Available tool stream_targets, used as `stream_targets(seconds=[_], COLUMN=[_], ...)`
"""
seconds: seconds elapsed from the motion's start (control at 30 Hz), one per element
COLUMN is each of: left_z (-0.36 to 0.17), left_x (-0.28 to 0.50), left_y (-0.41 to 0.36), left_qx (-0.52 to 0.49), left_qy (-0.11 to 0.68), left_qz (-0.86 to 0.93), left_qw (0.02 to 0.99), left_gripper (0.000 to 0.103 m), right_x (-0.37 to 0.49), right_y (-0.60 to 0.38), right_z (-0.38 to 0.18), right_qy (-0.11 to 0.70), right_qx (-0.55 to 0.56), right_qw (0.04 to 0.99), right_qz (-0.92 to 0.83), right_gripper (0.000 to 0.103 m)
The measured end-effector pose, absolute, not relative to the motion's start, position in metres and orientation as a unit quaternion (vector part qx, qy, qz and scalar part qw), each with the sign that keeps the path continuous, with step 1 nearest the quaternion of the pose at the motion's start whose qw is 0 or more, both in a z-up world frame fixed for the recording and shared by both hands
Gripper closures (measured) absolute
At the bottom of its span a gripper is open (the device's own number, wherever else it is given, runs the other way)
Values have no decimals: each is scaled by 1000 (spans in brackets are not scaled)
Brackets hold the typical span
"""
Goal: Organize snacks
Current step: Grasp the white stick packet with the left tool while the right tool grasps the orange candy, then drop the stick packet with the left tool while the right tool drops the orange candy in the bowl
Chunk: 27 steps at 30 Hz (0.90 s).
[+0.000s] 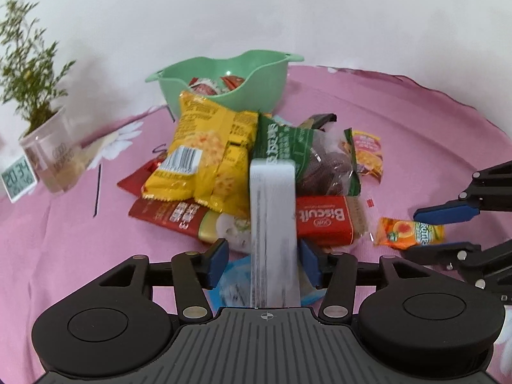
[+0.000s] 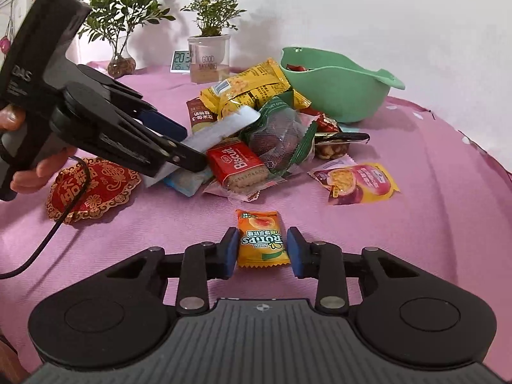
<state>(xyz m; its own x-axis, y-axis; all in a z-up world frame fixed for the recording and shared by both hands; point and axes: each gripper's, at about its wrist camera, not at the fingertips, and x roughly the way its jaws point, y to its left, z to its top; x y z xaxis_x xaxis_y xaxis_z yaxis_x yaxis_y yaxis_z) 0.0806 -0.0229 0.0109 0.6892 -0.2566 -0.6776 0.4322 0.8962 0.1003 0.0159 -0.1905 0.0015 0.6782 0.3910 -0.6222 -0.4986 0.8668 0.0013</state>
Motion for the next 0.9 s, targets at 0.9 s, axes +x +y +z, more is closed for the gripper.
stream_targets(seconds=[0.9], left_z=[108], left_x=[101], left_y=[4], left_qx=[42], left_qy=[267], left_qz=[-217], left_qw=[938], left_gripper=[14], right_x=[63], right_y=[-217], right_z=[58], right_qy=[242], right_qx=[41], right_qw=[938], right_qz=[244], right_gripper=[67])
